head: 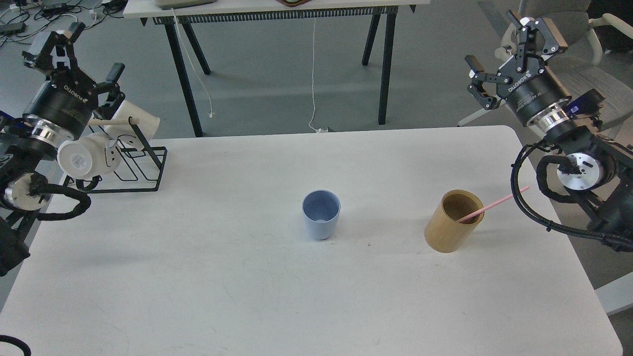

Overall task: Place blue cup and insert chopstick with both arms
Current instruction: 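Release the blue cup and retract the left gripper to rest, then reach the right gripper to the pink stick in the tan cup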

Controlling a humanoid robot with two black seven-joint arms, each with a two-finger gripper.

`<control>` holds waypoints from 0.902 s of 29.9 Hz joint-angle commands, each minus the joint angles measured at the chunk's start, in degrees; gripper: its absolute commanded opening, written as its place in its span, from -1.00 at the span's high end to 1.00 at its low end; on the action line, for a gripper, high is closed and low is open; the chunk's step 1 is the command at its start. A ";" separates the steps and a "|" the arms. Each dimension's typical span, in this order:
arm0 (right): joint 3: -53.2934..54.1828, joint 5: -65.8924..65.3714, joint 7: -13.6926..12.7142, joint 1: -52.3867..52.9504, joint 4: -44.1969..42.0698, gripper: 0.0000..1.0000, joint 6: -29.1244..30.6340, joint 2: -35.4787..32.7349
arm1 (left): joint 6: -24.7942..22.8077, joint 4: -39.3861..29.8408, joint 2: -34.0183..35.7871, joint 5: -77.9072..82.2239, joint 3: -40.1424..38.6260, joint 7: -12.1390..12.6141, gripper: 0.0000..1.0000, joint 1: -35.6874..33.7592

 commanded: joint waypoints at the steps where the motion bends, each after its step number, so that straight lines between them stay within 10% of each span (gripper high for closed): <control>1: -0.03 -0.16 0.00 0.99 0.63 -0.98 0.00 -0.86 | -0.01 0.00 0.03 0.09 -0.33 0.00 -0.92 0.29; 7: -0.03 -6.11 0.00 1.87 5.09 -0.98 0.00 -9.27 | -0.01 0.00 -0.67 0.00 -0.33 0.00 -0.93 -0.06; 18: 2.08 -43.27 0.00 -0.40 39.11 -0.98 -1.70 -41.62 | -0.01 0.00 -2.25 0.09 0.37 0.00 -0.93 -0.24; 27: -8.80 -64.67 0.00 -12.71 45.02 -0.96 -47.55 -46.65 | -0.01 0.00 -2.52 0.18 0.64 0.00 -0.94 0.46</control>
